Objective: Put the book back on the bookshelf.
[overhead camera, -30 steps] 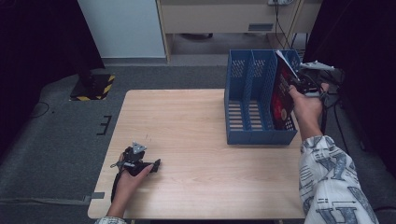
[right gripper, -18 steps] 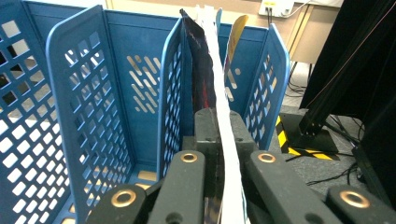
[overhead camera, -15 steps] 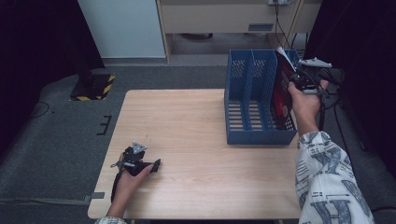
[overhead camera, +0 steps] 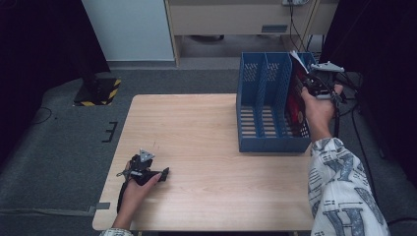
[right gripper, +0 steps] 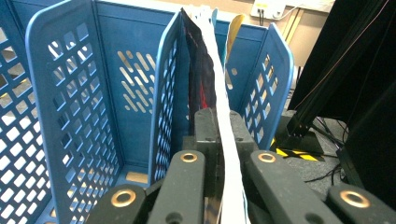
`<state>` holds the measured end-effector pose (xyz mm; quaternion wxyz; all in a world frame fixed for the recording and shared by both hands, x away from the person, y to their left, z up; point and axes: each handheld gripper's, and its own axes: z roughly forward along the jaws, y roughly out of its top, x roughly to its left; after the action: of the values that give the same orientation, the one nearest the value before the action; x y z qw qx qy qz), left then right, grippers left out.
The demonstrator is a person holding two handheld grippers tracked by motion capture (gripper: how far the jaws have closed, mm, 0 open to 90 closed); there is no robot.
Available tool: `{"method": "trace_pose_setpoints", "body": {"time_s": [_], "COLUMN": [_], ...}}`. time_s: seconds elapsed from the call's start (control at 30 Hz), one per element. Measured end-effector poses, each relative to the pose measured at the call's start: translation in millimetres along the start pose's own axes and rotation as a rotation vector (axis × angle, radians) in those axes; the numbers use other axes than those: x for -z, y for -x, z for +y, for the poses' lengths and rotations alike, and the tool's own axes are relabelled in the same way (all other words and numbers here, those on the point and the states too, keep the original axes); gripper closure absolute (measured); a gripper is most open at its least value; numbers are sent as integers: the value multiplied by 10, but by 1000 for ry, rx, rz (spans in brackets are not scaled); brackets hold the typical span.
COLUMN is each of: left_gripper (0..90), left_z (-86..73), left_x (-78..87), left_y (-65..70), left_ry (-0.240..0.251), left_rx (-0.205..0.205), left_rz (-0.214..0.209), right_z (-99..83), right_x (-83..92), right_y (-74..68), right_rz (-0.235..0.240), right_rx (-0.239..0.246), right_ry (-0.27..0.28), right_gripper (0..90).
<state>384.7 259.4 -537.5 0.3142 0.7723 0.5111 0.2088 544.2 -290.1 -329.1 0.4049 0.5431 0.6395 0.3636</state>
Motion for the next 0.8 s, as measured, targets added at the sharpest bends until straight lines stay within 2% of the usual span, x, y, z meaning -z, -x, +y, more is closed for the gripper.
{"method": "trace_pose_setpoints", "body": {"time_s": [0.23, 0.57, 0.8], "left_gripper": [0, 0, 0], "left_z": [0, 0, 0], "left_x": [0, 0, 1], "left_y": [0, 0, -1], "left_ry": [0, 0, -2], "left_rx": [0, 0, -3], "left_rz": [0, 0, -1], "right_z": [-3, -1, -6], "right_x": [5, 9, 9], "right_y": [-23, -154, -195], "right_rz": [3, 32, 42], "right_rx": [12, 57, 57], "right_ry": [-2, 0, 4], "right_gripper": [871, 854, 821]}}
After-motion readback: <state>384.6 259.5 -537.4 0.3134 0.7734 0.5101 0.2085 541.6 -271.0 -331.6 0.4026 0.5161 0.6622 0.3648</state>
